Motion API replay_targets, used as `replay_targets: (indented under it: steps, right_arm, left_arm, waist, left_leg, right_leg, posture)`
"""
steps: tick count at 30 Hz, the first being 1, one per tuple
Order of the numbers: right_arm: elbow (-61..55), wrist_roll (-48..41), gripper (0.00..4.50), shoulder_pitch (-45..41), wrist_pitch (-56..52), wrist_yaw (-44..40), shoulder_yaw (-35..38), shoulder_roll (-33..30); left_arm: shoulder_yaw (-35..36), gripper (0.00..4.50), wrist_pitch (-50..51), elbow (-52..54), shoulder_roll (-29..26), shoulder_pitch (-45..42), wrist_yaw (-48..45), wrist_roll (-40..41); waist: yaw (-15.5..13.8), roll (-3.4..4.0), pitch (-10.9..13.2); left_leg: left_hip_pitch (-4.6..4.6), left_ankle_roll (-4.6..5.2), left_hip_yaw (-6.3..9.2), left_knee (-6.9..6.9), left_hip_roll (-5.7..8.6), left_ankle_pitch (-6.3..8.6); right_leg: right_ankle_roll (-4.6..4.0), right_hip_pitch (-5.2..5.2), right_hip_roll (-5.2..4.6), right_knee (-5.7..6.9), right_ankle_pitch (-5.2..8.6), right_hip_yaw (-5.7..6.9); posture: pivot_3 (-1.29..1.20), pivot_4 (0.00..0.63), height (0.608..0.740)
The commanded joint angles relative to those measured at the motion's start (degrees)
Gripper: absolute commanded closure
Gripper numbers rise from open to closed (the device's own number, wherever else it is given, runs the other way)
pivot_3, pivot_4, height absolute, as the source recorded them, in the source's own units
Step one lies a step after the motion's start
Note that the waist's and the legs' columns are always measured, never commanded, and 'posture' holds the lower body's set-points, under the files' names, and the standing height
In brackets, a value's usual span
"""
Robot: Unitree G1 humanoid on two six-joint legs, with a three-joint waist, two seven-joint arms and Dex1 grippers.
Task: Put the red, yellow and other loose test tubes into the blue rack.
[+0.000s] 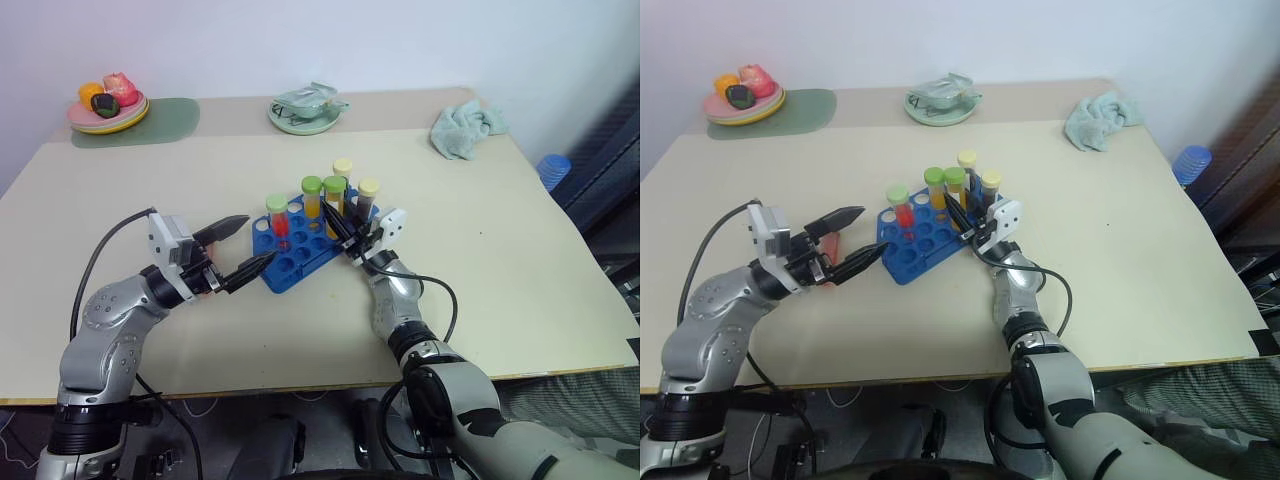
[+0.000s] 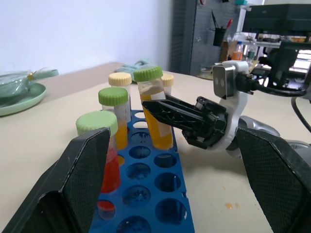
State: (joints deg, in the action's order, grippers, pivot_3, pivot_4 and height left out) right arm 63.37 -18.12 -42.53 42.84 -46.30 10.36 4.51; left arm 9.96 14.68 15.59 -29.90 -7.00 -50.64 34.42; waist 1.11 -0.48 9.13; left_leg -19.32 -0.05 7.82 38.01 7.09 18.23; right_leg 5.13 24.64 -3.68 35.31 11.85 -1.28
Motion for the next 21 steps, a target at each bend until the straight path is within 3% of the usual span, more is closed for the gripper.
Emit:
replay_targets:
  steps: [1,3,8,9,14,21]
  right_arm:
    - [2.13,-0.02,3.65,1.36,0.48,0.40,1.59,-0.80]
    - [1.05,-0.88,2.69,2.07,0.39,-2.13,1.48,-0.13]
    - [-0.70,1.43,0.28,2.01,3.81,2.19,0.89,0.44]
    - [-1.20,2.46,0.05,1.95,4.56,3.49,0.37,0.32]
    - [-7.20,5.25,0.05,1.82,4.98,5.87,-2.25,-0.40]
    - [-31.33,6.54,0.05,8.63,-9.63,3.82,-9.71,-5.40]
  left_arm:
    - [1.68,0.28,-0.75,1.69,-0.62,-0.11,0.14,0.85]
    - [1.73,0.28,-0.67,1.87,-0.69,-0.09,0.28,0.89]
    - [1.87,0.28,-0.49,2.09,-0.44,0.09,0.80,1.24]
    - [2.02,0.28,-0.41,2.13,-0.19,0.15,1.07,1.54]
    - [3.77,0.28,1.72,3.15,1.78,0.27,6.41,3.53]
    - [7.67,0.28,5.19,6.18,4.57,1.01,20.97,1.68]
  waist:
    - [0.00,0.00,0.00]
    - [0.01,-0.01,-0.01]
    - [0.03,-0.08,-0.05]
    - [0.03,-0.08,-0.05]
    - [-0.02,0.03,0.02]
    - [-0.22,0.16,0.12]
  left_leg:
    - [0.00,0.00,0.00,0.00,-0.01,0.00]
    - [0.00,0.00,0.00,0.00,-0.01,0.00]
    - [0.01,-0.03,0.00,0.00,-0.04,0.01]
    - [0.01,-0.04,0.00,0.00,-0.04,0.02]
    - [-0.05,-0.05,0.00,0.00,-0.05,0.01]
    - [-0.32,-0.12,-0.01,-0.03,-0.08,0.05]
  right_leg:
    - [0.00,0.00,0.00,0.00,0.00,0.00]
    - [0.00,0.00,0.01,0.00,0.00,0.00]
    - [0.00,0.00,0.04,-0.01,0.00,0.00]
    - [0.00,0.00,0.05,-0.01,0.00,0.00]
    - [0.00,0.08,0.05,-0.01,0.00,0.00]
    - [-0.01,0.42,0.02,0.01,0.01,-0.05]
  posture:
    - [0.00,0.150,0.740]
    - [0.00,0.150,0.740]
    - [0.00,0.150,0.740]
    - [0.00,0.150,0.740]
    - [0.00,0.150,0.740]
    - [0.00,0.150,0.740]
